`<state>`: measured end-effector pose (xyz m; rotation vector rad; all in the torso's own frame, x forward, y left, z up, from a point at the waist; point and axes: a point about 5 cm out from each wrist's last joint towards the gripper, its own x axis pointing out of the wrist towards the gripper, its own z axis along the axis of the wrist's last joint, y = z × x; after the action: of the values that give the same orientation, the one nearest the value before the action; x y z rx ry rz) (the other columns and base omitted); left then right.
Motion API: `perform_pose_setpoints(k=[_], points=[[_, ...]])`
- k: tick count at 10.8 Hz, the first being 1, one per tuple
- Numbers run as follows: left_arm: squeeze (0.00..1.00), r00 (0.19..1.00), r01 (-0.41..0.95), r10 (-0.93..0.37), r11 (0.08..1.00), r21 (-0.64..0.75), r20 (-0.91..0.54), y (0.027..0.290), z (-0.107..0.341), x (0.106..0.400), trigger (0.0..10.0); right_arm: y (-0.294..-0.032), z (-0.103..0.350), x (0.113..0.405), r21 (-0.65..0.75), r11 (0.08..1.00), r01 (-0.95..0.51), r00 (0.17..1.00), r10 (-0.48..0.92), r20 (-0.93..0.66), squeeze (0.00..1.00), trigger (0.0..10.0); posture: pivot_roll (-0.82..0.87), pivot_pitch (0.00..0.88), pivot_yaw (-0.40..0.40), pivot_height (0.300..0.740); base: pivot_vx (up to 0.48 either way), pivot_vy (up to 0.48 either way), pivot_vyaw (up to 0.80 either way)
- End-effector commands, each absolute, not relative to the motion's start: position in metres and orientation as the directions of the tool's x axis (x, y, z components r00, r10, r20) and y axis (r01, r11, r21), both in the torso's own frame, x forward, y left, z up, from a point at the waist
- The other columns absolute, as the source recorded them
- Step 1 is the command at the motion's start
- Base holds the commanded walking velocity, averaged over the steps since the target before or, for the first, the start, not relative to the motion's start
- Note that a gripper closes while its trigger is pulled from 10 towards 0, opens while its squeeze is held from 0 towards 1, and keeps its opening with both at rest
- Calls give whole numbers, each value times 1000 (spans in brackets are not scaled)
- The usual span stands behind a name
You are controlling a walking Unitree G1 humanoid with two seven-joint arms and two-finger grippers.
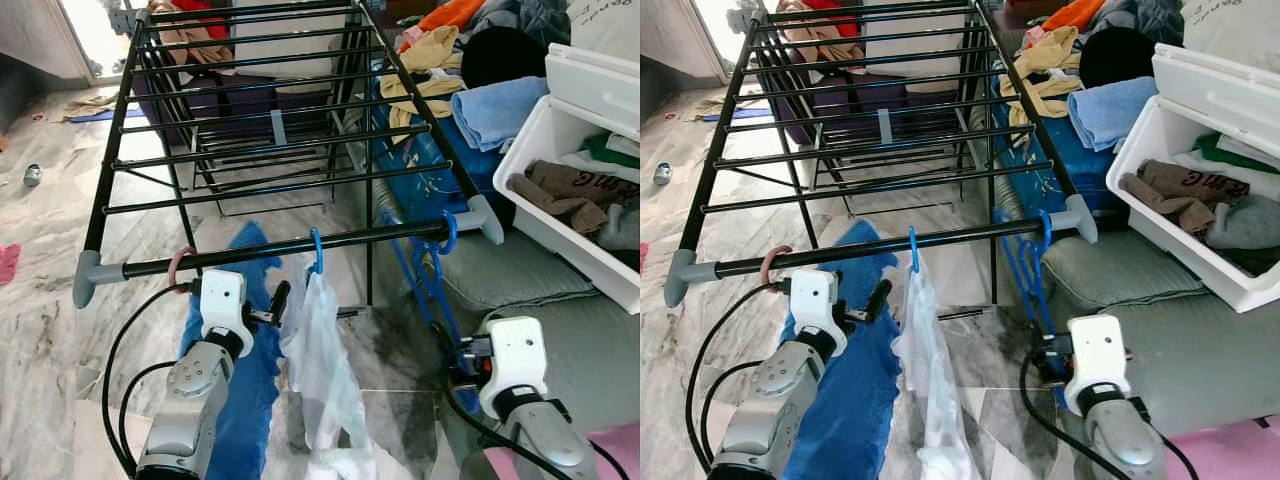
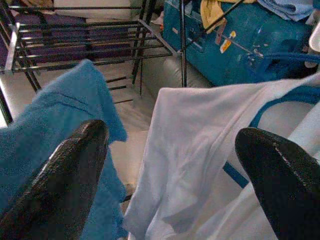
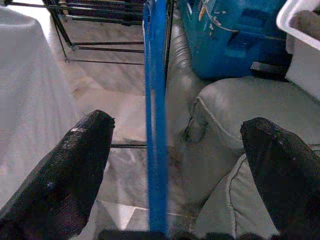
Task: Hang hanger
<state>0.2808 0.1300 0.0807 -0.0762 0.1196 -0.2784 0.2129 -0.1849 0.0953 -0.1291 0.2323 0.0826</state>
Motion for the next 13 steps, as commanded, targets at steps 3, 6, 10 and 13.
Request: perform_pose_setpoints(k=[3, 6, 10, 13], points=[[0, 957, 258, -267, 962, -84, -116, 131, 79, 279, 10000, -181, 98, 216, -107, 986, -125, 968, 98, -232, 1000, 10000, -85, 67, 14, 740, -321, 0, 0], [0, 957, 254, -263, 963, -85, -123, 132, 78, 277, 10000, -170, 95, 214, -84, 980, -179, 956, 153, -252, 1000, 10000, -80, 73, 14, 740, -347, 0, 0], [0, 960, 246, -252, 967, -61, -126, 138, 78, 278, 10000, -171, 94, 228, -58, 988, -145, 968, 129, -214, 1000, 10000, -46, 21, 31, 740, -352, 0, 0], [0, 962, 248, -250, 968, -31, -110, 137, 77, 285, 10000, -162, 86, 245, -20, 984, -176, 962, 168, -216, 863, 10000, -28, 0, 39, 740, -216, 0, 0]])
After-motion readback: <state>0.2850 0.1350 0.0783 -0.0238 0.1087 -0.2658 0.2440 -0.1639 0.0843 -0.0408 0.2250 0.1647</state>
